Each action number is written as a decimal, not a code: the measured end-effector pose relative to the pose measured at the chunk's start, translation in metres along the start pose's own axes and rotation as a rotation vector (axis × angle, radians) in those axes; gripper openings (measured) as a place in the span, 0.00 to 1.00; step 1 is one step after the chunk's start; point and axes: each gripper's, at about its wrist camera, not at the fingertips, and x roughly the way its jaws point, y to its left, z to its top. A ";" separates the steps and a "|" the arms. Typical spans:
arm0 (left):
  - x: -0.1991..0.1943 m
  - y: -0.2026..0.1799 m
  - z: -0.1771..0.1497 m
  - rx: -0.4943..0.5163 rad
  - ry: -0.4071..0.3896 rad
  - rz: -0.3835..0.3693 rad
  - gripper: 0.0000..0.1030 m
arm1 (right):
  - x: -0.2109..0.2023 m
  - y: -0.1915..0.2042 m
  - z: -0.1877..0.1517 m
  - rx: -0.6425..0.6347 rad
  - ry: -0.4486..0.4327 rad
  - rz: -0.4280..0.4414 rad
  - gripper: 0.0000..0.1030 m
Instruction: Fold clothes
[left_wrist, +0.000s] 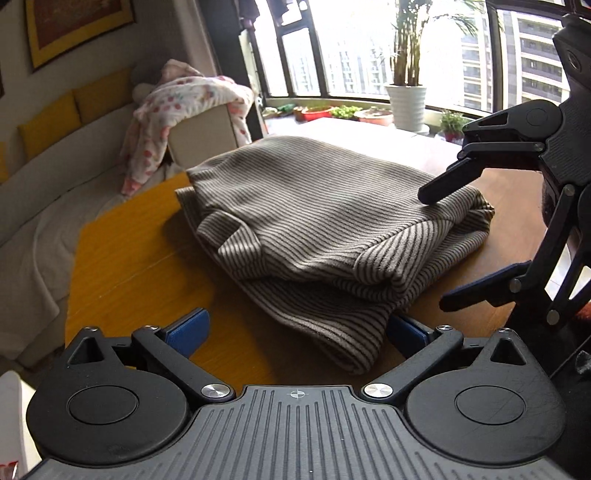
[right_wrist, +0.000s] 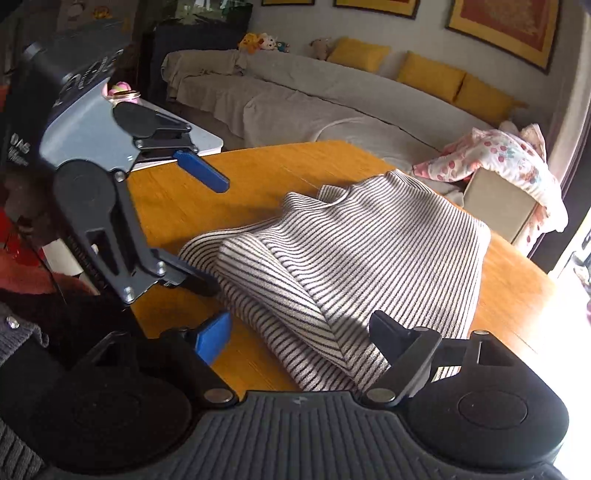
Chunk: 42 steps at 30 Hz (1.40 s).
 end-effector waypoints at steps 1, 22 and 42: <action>-0.001 0.002 0.001 -0.013 -0.007 0.001 1.00 | -0.002 0.004 -0.001 -0.028 -0.005 -0.003 0.81; -0.015 -0.002 0.010 0.049 -0.059 -0.108 1.00 | 0.019 -0.036 0.012 0.201 0.028 -0.006 0.49; 0.006 0.036 0.023 -0.243 -0.048 -0.189 1.00 | 0.035 0.008 -0.009 -0.298 0.011 -0.278 0.34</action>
